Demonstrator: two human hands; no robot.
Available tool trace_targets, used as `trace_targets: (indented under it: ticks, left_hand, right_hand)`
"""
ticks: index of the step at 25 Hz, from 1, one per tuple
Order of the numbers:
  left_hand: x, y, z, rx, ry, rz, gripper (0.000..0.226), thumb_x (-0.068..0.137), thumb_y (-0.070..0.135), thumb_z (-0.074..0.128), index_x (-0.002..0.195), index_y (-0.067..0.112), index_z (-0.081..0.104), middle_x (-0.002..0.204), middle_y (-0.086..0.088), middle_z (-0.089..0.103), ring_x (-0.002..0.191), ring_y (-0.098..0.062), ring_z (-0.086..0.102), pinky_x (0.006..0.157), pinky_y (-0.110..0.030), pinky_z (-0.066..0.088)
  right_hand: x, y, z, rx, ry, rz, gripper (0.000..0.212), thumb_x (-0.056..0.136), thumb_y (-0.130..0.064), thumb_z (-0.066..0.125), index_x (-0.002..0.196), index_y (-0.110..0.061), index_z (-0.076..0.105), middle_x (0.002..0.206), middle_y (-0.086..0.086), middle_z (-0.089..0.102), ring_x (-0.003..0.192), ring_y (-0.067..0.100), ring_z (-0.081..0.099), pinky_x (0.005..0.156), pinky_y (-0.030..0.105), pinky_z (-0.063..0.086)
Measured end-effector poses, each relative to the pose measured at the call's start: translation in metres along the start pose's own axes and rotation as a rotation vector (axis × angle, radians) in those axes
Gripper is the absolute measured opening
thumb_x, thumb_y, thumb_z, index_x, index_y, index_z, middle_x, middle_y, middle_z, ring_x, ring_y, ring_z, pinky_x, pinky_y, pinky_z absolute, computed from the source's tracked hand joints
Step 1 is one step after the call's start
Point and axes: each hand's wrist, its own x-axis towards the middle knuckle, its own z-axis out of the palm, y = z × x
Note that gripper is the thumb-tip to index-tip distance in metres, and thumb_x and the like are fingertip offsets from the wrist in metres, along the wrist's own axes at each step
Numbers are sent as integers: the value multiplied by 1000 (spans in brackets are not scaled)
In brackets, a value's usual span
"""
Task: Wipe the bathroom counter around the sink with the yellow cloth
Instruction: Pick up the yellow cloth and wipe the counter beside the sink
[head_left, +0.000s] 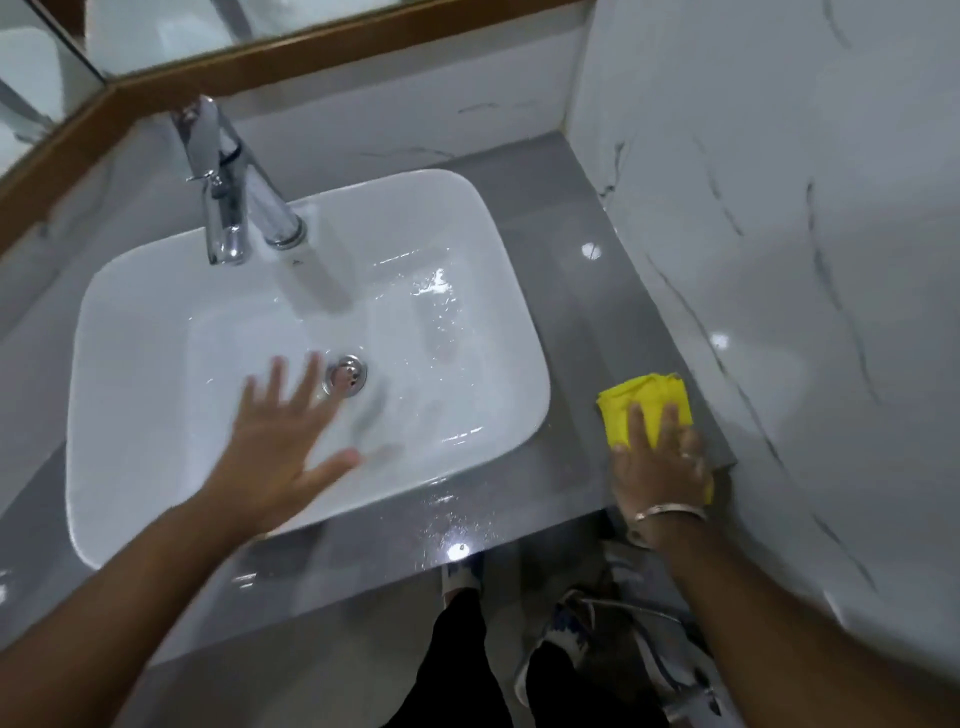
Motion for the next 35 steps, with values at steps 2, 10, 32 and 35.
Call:
trace_targets:
  ticks: [2, 10, 32, 35]
  left_hand:
    - [-44, -46, 1, -4, -20, -268, 88, 85, 79, 7, 155, 25, 15, 162, -14, 12, 146, -46, 7, 113, -61, 6]
    - [-91, -79, -1, -61, 111, -373, 78, 91, 71, 13, 153, 25, 23, 161, -12, 20, 148, -35, 11, 117, -55, 0]
    - [-92, -96, 9, -124, 184, -259, 78, 90, 74, 15, 153, 28, 15, 161, -10, 23, 147, -34, 20, 119, -58, 3]
    - [-91, -94, 10, -97, 185, -252, 78, 91, 73, 15, 153, 27, 17, 160, -11, 26, 146, -35, 22, 118, -57, 3]
  right_hand:
    - [-36, -55, 8, 88, -43, -36, 62, 74, -38, 44, 136, -28, 43, 147, 19, 34, 127, 47, 36, 96, 58, 36]
    - [-95, -120, 20, -66, -123, -694, 71, 70, -32, 45, 139, -40, 28, 152, 7, 28, 136, 39, 25, 94, 53, 37]
    - [-118, -151, 6, -156, -288, 260, 62, 83, -42, 30, 144, -35, 20, 156, 8, 15, 132, 41, 28, 102, 53, 34]
    - [-181, -254, 41, -131, -199, -217, 61, 80, -27, 34, 140, -34, 33, 148, 8, 38, 131, 34, 33, 99, 49, 36]
